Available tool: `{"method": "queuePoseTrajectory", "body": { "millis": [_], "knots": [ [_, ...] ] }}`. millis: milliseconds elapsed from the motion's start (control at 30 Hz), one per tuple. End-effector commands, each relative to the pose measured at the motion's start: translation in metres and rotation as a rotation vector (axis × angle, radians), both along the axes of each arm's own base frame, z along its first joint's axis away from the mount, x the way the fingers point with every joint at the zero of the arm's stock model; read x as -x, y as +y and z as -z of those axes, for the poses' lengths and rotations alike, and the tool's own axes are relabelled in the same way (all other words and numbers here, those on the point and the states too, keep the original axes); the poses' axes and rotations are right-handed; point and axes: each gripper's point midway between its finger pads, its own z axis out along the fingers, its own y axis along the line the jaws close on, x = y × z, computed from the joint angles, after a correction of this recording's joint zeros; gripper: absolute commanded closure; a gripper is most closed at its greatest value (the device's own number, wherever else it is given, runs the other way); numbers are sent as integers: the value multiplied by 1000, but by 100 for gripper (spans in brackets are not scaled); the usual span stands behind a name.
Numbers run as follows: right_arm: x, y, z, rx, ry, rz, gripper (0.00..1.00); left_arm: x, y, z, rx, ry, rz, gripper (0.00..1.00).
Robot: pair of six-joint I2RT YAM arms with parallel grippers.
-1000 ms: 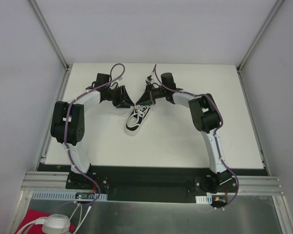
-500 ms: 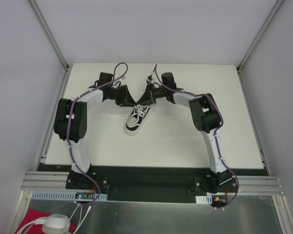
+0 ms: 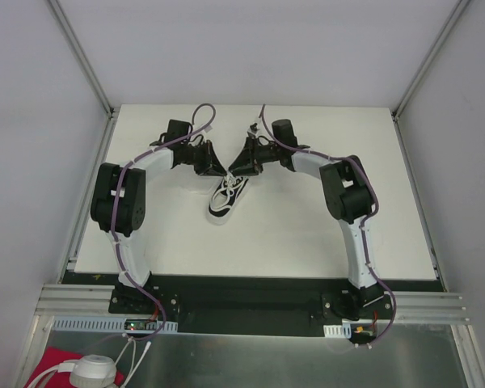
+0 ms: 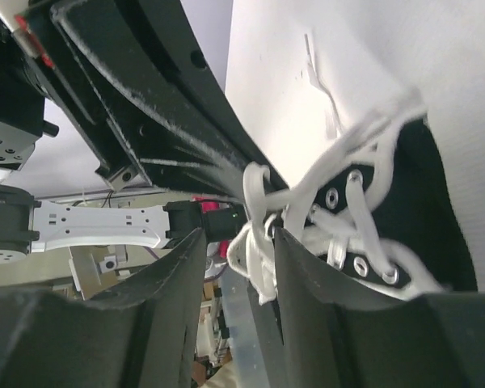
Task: Tie the shoes
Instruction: Tie the shoelace on the shoe.
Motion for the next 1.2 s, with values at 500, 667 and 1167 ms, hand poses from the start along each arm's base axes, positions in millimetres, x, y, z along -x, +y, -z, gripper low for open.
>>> {"method": "queuePoseTrajectory", "body": {
  "millis": [500,667,1167],
  "knots": [
    [65,-50,1,434,-315,257,54,10,-3,-25,29,-56,2,100],
    [64,-21,1,433,-336,292,54,10,-3,-27,32,-60,4,100],
    [49,-8,14,462,-288,338,65,11,-2,-27,34,-60,5,100]
  ]
}}
